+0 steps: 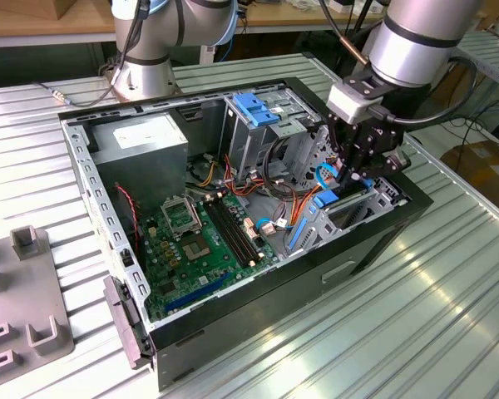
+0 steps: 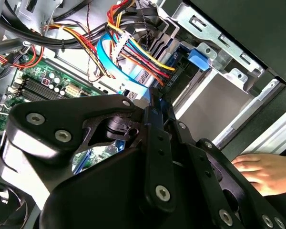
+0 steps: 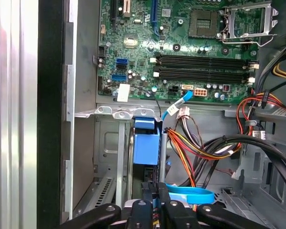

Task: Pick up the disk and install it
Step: 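Insert the second disk wire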

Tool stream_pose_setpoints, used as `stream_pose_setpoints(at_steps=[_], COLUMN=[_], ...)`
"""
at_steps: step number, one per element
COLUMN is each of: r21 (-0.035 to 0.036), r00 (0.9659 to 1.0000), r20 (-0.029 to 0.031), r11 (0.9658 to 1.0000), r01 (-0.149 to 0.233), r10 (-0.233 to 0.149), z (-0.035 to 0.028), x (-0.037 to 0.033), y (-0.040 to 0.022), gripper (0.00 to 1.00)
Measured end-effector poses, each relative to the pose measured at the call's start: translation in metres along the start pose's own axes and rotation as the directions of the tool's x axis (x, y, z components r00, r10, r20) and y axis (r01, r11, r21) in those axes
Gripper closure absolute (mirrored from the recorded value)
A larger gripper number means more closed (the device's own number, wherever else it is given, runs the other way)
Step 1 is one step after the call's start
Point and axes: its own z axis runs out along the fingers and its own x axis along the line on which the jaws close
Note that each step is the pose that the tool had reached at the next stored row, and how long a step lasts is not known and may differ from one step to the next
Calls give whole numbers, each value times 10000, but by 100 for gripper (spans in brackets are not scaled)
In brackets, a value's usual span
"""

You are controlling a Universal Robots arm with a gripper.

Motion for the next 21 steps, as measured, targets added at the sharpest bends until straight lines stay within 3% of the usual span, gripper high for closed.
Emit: stream_pose_setpoints(at_steps=[8, 13, 15, 17, 18, 21], r21=[6, 7, 11, 14, 15, 23], r00=[9999, 9999, 9999, 9998, 9998, 9997], r20=[116, 121, 158, 193, 208, 245], r11=[10000, 10000, 10000, 10000, 10000, 10000], r01=[-9, -9, -10, -13, -15, -18], r10=[9, 9, 10, 13, 15, 18], z=[52, 54, 57, 32, 15, -52], x=[16, 16, 16, 17, 17, 19], y=[6, 6, 5, 4, 3, -2], gripper=[84, 84, 83, 83, 76, 76])
